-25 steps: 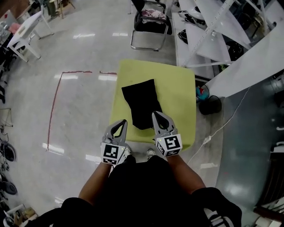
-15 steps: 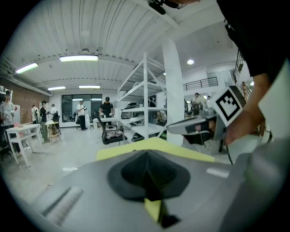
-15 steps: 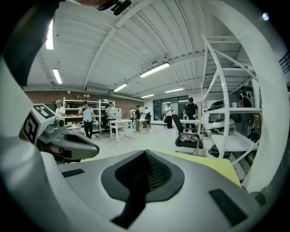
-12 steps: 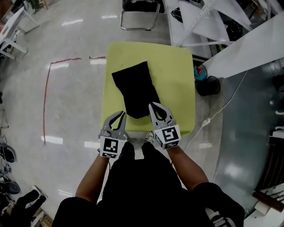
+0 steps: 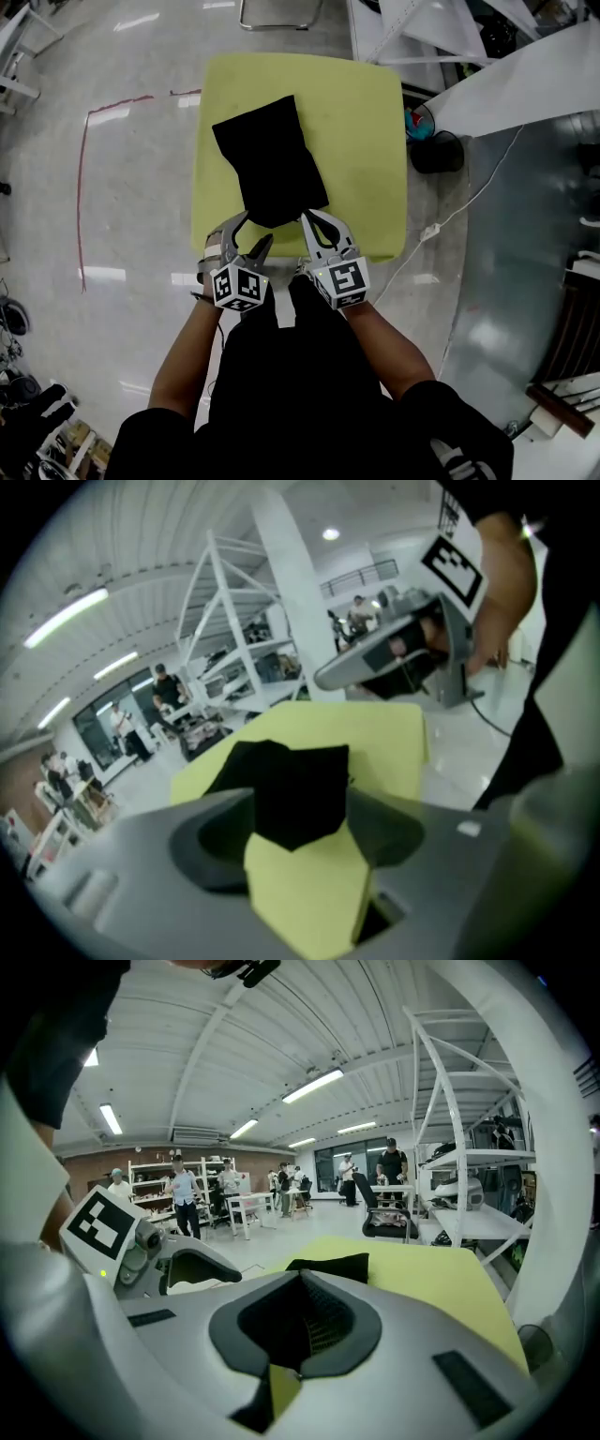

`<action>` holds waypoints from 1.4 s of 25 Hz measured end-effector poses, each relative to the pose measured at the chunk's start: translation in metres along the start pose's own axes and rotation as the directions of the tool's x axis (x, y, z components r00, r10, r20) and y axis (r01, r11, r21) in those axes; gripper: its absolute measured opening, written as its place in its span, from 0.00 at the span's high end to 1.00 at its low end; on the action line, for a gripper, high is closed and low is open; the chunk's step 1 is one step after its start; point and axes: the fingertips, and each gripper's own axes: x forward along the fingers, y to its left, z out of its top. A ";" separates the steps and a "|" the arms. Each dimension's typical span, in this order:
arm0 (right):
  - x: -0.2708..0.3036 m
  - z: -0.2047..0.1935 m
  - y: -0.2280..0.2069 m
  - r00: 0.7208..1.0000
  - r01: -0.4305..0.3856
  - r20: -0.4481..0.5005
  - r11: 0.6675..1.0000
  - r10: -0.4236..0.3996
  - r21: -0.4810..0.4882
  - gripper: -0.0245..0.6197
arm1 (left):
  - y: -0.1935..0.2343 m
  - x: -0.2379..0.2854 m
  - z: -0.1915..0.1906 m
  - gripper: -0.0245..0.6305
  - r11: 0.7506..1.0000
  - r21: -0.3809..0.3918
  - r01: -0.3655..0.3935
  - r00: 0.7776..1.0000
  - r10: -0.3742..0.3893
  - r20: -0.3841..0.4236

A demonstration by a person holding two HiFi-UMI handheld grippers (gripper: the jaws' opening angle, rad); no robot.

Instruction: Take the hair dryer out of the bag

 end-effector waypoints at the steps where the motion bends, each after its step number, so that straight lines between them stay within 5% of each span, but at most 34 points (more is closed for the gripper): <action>1: -0.002 -0.006 -0.001 1.000 0.001 -0.012 1.000 -0.001 0.008 0.95 | -0.005 0.008 -0.005 0.51 0.999 0.043 0.010 0.999 -0.008 -0.037; 5: -0.004 -0.025 -0.010 0.999 0.011 -0.039 1.000 -0.010 0.030 0.95 | -0.021 0.036 -0.020 0.50 0.984 0.171 0.054 0.989 -0.029 -0.143; 13: -0.005 -0.041 -0.015 0.998 0.024 -0.065 0.998 -0.020 0.064 0.95 | -0.015 0.058 -0.041 0.50 0.965 0.261 0.040 0.965 0.031 -0.262; 15: -0.006 -0.043 -0.016 0.998 0.023 -0.067 0.998 -0.019 0.066 0.95 | -0.011 0.059 -0.039 0.52 0.966 0.255 0.036 0.964 0.034 -0.263; 20: -0.012 -0.051 -0.027 0.996 0.054 -0.077 0.994 -0.047 0.090 0.95 | -0.001 0.057 -0.031 0.84 0.974 0.226 0.007 0.966 0.052 -0.252; 22: -0.013 -0.054 -0.031 0.995 0.058 -0.081 0.994 -0.051 0.091 0.95 | 0.004 0.056 -0.029 0.89 0.979 0.204 -0.003 0.968 0.054 -0.246; 35: -0.003 -0.062 -0.003 0.989 -0.067 -0.129 0.997 0.072 0.038 0.95 | 0.040 0.053 -0.003 0.93 1.000 -0.009 -0.003 0.977 0.001 -0.211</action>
